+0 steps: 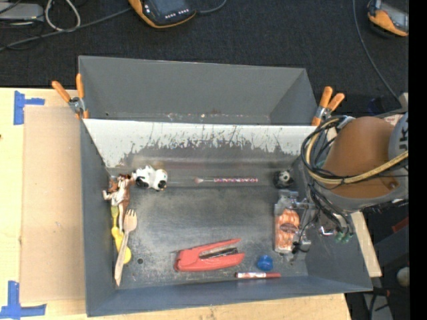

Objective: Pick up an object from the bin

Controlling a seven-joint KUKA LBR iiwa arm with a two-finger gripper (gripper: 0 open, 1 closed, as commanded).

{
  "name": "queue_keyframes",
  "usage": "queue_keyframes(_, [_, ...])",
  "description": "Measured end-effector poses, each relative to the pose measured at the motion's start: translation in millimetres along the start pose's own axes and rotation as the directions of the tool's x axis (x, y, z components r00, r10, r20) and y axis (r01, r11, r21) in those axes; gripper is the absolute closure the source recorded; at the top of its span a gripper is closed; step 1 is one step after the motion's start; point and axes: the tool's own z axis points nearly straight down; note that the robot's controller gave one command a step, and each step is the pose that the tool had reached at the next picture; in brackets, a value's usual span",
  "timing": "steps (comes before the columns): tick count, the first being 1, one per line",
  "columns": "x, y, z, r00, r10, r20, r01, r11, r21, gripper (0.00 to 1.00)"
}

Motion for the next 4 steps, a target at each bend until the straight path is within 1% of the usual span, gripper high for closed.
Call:
queue_keyframes(1, [-1.9,0,-4,1.000,-0.003,0.007,0.003,1.000,0.001,0.00])
queue_keyframes(2, [16.4,55,-35,0.998,-0.069,0.003,0.069,0.998,0.001,0.00])
queue_keyframes(3, [7.5,88,-49,0.997,-0.076,0.005,0.076,0.997,0.000,0.00])
queue_keyframes(4, [19.3,113,18,0.994,-0.108,0.008,0.108,0.994,0.001,0.00])
